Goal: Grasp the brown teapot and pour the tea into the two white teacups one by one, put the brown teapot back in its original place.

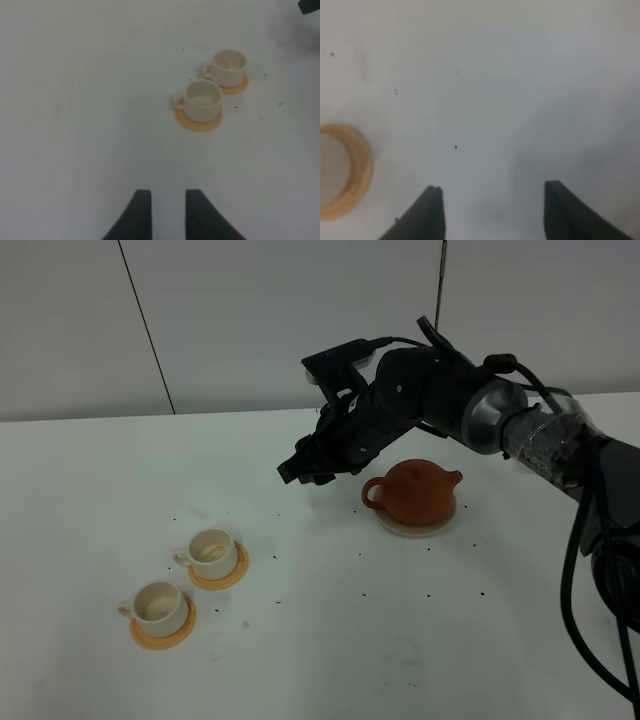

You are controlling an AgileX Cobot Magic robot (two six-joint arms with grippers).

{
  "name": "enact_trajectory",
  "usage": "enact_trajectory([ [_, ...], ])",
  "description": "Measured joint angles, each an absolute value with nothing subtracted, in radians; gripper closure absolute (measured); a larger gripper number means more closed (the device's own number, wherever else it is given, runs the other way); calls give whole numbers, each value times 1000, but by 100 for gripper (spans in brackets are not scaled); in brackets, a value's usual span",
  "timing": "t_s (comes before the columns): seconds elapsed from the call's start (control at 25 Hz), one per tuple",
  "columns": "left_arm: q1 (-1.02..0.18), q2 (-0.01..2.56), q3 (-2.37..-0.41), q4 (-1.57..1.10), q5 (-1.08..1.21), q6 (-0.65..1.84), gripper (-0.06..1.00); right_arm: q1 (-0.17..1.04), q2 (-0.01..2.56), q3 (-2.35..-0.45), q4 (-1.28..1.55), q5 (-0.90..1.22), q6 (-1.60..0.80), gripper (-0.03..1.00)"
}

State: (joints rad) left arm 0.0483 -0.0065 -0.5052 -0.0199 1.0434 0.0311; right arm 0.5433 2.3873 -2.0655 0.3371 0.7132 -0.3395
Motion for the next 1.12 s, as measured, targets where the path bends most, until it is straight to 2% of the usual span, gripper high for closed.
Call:
enact_trajectory([
  [1.12, 48, -7, -505, -20, 1043, 28, 71, 544, 2420, -2065, 234, 833, -313, 55],
])
